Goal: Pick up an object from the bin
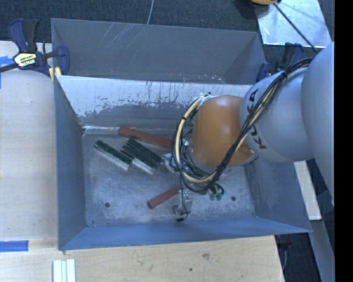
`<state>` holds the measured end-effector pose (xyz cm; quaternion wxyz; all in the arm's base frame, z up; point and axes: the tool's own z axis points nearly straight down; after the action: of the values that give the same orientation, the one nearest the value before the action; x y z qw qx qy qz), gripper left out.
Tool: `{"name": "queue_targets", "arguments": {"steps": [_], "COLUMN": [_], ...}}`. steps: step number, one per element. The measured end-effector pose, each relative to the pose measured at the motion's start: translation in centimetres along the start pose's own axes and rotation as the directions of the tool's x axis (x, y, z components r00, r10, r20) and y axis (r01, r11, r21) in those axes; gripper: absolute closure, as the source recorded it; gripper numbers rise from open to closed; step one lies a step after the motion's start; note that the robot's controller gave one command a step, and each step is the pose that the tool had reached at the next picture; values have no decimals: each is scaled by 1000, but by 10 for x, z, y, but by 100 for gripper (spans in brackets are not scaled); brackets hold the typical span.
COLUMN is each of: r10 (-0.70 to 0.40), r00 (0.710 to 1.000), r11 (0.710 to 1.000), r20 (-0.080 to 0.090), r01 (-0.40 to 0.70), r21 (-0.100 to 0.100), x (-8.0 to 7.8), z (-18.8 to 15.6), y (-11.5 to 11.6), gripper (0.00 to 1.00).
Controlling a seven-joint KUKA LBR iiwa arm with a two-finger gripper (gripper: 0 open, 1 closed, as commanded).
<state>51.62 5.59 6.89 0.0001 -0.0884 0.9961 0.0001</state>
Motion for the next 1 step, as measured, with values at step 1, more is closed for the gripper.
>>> {"name": "queue_targets", "arguments": {"steps": [1], "r10": [46], "r00": [999], "r11": [999], "r20": [3], "r01": [-46], "r21": [0], "x": [2], "z": [-57], "y": [7], "gripper": [0]}}
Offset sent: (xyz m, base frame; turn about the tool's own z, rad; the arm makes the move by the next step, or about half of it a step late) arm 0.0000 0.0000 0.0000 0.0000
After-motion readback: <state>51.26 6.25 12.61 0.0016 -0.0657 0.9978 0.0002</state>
